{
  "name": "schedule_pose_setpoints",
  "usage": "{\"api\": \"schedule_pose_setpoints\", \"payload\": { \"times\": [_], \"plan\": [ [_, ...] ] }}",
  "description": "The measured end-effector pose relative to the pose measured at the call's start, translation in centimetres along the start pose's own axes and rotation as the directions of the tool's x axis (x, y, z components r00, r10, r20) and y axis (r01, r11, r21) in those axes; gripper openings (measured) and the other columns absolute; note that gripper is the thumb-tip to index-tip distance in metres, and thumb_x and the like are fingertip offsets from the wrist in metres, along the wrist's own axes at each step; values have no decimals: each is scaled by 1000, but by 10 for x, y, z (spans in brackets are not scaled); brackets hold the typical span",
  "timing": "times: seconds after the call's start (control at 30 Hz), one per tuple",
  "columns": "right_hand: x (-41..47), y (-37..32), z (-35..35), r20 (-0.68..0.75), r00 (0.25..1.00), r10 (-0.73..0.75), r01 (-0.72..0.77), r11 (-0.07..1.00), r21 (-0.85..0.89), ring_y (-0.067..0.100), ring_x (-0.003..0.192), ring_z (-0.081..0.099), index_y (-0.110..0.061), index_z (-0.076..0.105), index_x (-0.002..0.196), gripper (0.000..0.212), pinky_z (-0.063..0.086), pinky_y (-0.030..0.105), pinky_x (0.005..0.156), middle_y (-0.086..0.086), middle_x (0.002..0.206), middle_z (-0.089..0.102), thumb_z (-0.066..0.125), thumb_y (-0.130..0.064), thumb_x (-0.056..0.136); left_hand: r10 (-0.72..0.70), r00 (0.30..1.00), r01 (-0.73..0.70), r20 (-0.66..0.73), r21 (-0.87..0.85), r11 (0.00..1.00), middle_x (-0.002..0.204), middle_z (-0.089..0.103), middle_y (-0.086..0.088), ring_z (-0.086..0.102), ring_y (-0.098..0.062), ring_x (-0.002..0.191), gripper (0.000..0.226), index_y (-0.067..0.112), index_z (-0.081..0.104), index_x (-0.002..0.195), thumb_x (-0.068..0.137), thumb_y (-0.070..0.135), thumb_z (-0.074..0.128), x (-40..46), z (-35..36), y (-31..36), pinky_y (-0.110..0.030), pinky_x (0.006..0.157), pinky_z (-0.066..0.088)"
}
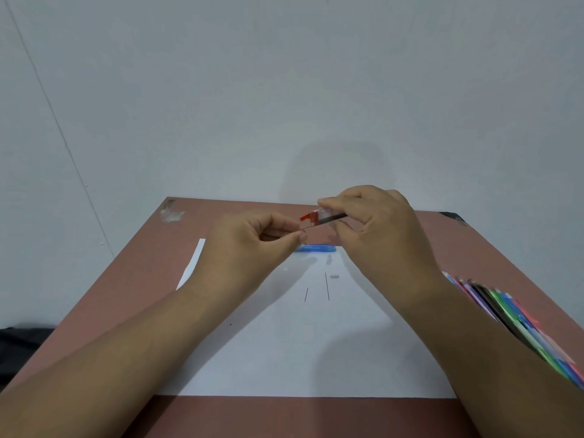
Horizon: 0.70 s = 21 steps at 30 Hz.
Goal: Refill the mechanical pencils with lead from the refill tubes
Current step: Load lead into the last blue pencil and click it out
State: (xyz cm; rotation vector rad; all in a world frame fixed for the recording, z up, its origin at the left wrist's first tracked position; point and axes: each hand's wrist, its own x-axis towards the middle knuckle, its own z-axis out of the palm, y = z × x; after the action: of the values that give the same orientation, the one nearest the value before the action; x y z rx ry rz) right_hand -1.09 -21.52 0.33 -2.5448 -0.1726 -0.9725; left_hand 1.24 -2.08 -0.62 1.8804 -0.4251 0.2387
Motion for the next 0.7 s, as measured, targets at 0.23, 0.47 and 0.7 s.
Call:
{"api": "schedule_pose_setpoints", "payload": {
  "times": [0.23,0.47,0.7],
  "plan": [
    [1,2,0,1,1000,13,-13,999,29,20,106,56,-37,76,115,41,50,29,88,-17,110,67,64,-7,90,66,998,-64,-14,93,994,62,66,28,61,9,62,17,32,74,78,89,20,75,0,-1,0,-4,58,41],
    [1,5,-2,19,995,95,-97,990,99,19,110,60,-36,76,115,42,53,36,94,-17,113,67,62,-7,88,133,991,-130,-4,179,975,65,63,37,59,13,63,29,43,65,72,90,23,73,2,-6,0,-3,58,40],
    [2,1,-8,27,979,203,-205,967,149,10,100,65,-34,79,105,40,56,34,90,-15,104,73,61,-4,85,175,984,-164,-25,240,957,72,64,38,60,13,69,27,44,62,73,92,26,71,5,-13,-1,-3,63,42]
  ]
}}
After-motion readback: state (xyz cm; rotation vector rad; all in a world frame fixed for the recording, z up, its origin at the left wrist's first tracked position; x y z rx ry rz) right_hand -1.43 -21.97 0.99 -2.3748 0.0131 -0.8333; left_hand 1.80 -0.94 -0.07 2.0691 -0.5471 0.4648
